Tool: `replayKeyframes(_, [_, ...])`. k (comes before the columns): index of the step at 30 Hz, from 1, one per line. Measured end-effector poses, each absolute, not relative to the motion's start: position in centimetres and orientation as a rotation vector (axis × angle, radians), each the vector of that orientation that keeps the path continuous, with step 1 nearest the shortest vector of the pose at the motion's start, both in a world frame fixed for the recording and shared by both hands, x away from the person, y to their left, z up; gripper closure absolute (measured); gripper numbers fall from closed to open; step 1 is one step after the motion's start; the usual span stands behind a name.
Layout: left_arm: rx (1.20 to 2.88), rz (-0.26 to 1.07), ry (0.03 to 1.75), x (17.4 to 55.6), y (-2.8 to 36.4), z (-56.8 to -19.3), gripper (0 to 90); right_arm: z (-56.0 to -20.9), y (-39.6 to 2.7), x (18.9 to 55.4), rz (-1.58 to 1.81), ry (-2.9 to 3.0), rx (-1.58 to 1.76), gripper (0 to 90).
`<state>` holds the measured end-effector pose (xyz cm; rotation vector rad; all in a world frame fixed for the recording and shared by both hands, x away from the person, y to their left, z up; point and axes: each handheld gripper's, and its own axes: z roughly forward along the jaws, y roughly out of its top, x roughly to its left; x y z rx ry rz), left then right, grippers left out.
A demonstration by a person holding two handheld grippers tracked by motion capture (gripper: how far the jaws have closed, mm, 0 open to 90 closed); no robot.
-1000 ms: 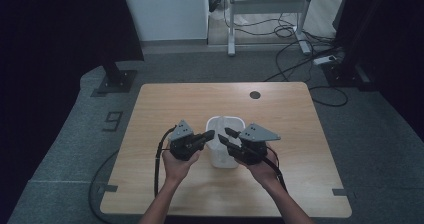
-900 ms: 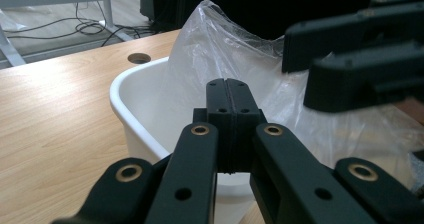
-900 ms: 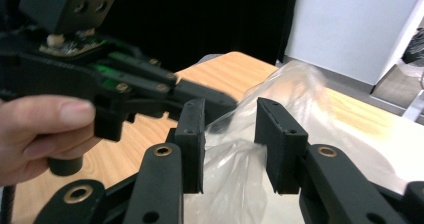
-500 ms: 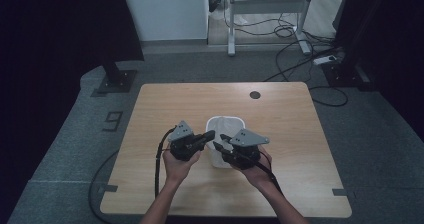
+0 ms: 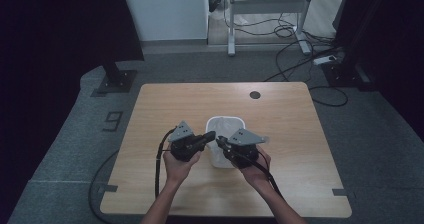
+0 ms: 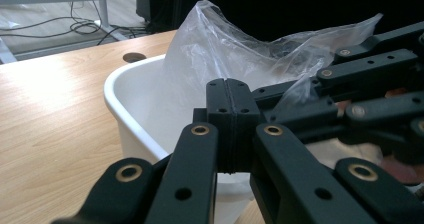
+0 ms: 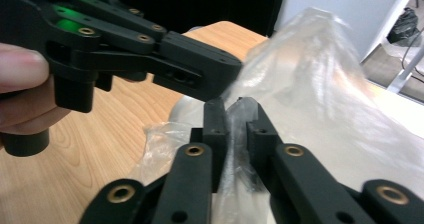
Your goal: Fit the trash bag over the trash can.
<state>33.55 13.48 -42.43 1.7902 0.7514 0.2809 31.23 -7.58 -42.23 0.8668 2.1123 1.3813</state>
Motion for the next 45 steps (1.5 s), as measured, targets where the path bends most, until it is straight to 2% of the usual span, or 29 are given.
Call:
replayKeyframes(7, [1.786, 0.289, 0.762, 33.5, 13.8, -42.6, 90.0, -42.3, -9.0, 29.8, 1.405, 2.020, 0.886, 87.5])
replayKeyframes(18, [1.781, 0.293, 0.764, 33.5, 13.7, -42.5, 90.0, -42.5, -11.1, 27.5, 1.459, 1.955, 0.878, 87.4])
replayKeyframes(23, [1.784, 0.291, 0.761, 33.5, 13.6, -42.5, 90.0, -42.9, -11.0, 26.3, 1.469, 1.984, 0.840, 81.8])
replayKeyframes(28, [1.787, 0.291, 0.756, 33.5, 13.6, -42.5, 90.0, -41.7, -11.4, 25.8, 1.516, 1.949, 0.830, 66.5])
replayKeyframes(30, [1.789, 0.292, 0.756, 33.5, 13.6, -42.6, 90.0, -40.8, -11.8, 25.8, 1.549, 1.918, 0.826, 63.1])
replayKeyframes(37, [1.793, 0.294, 0.755, 33.4, 13.5, -42.7, 90.0, -38.0, -12.7, 26.8, 1.592, 1.877, 0.811, 60.1])
replayKeyframes(45, [1.800, 0.291, 0.753, 33.5, 13.4, -42.8, 90.0, -36.1, -13.6, 29.9, 1.637, 1.852, 0.877, 59.7])
